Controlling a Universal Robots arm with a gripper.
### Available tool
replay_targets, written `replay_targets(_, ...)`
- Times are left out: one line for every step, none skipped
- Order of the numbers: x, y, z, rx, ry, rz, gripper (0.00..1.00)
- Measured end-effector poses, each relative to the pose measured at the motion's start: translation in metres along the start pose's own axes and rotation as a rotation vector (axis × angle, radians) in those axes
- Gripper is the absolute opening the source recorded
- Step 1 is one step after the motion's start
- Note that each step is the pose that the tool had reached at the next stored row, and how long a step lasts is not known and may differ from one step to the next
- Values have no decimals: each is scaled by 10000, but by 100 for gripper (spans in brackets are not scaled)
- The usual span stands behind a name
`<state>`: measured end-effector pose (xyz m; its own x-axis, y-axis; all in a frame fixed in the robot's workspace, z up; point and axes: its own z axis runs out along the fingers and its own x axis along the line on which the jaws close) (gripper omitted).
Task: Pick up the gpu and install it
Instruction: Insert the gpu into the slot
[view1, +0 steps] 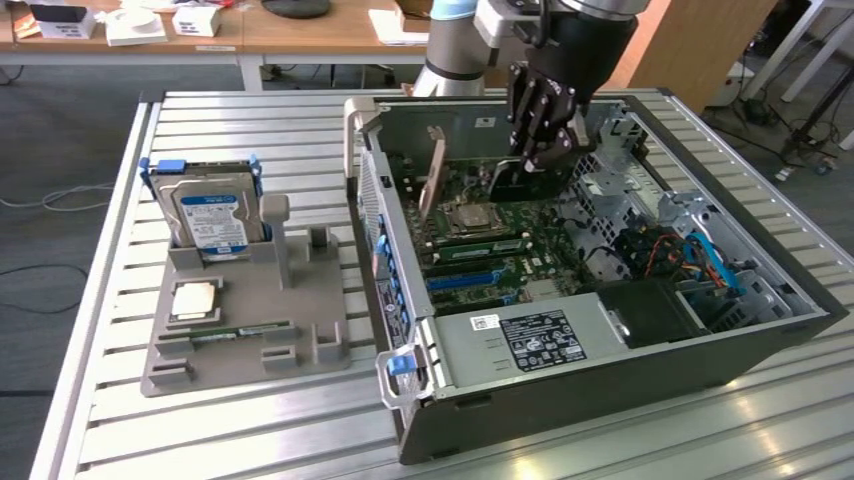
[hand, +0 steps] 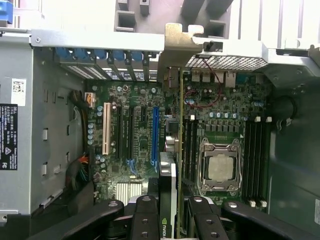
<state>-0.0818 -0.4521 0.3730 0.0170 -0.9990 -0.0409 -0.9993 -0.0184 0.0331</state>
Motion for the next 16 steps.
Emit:
replay_targets(1, 0, 18, -1, 1, 0, 27)
replay_targets(2, -1, 35, 0, 0, 0, 27)
replay_targets(2, -2, 51, 0, 1, 0, 27)
replay_targets(3, -2, 64, 0, 0, 0, 27)
replay_targets(3, -3, 77, -1, 1, 0, 27)
replay_targets(4, -3, 90, -1, 2, 0, 27)
replay_targets(5, -3, 105, -1, 2, 0, 27)
replay_targets(5, -4, 122, 0, 1, 0, 27)
replay_targets(6, -5, 141, 0, 0, 0, 27)
replay_targets(7, -5, 158, 0, 1, 0, 27)
replay_targets(7, -6, 177, 0, 1, 0, 27)
replay_targets(8, -6, 195, 0, 1, 0, 27)
replay_targets(9, -7, 213, -1, 1, 0, 27)
replay_targets(10, -7, 229, 0, 1, 0, 27)
replay_targets(10, -8, 243, 0, 1, 0, 27)
replay_targets(11, -8, 258, -1, 2, 0, 27)
